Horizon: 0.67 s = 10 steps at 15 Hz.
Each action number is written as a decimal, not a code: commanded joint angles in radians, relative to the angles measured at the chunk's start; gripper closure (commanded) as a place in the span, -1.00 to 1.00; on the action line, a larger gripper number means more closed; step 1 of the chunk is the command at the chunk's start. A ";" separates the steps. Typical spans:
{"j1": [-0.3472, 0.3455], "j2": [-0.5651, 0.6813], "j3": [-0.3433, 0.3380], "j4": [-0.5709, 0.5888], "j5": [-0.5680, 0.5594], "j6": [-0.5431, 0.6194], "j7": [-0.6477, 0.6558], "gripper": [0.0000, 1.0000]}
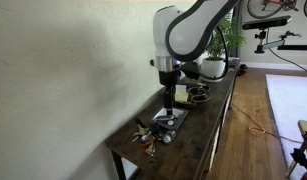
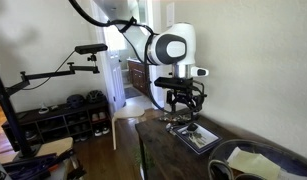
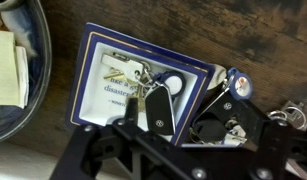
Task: Put two sets of keys on top of the blue and white object.
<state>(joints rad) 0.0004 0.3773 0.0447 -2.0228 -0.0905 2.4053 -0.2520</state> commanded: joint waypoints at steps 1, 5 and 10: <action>0.022 -0.060 0.014 -0.057 0.008 -0.025 0.050 -1.00; 0.061 -0.061 0.028 -0.080 0.013 -0.011 0.148 -1.00; 0.128 -0.053 0.015 -0.113 -0.009 0.037 0.345 -1.00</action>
<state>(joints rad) 0.0934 0.3698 0.0743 -2.0696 -0.0891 2.4082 -0.0162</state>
